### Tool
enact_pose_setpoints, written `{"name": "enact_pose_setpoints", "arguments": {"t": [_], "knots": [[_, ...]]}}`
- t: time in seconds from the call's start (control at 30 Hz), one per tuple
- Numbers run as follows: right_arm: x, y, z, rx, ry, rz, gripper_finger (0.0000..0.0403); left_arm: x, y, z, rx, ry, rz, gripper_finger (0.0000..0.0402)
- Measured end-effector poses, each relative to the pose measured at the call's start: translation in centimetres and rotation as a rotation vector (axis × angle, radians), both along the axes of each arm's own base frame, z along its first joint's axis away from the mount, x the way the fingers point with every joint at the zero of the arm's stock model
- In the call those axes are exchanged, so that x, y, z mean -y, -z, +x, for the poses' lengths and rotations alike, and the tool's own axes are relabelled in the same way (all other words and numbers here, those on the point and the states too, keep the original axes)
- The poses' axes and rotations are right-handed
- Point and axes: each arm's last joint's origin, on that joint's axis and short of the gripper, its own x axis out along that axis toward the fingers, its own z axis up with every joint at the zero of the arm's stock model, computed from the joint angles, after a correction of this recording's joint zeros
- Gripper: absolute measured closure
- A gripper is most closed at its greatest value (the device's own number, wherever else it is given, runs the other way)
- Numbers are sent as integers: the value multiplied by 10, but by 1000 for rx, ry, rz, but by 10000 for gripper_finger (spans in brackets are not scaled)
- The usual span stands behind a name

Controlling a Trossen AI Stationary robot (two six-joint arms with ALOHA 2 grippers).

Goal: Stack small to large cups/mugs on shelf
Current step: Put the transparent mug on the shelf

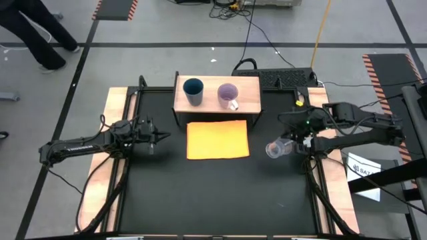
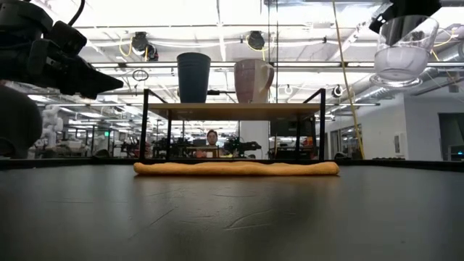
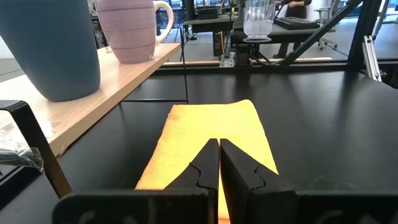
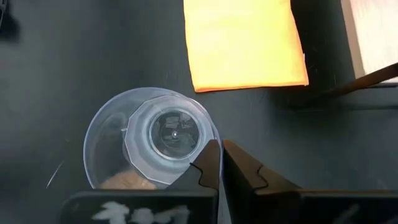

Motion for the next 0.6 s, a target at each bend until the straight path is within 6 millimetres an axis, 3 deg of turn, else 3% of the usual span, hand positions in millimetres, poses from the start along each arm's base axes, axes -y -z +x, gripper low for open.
{"name": "enact_pose_setpoints", "arguments": {"t": [0.37, 0.6], "knots": [[-1, 34, -12, 24, 0, -2, 403, 0, 0, 0, 0, 0, 1, 385], [-2, 43, -22, 60, 20, 9, 403, 0, 0, 0, 0, 0, 0, 385]]}}
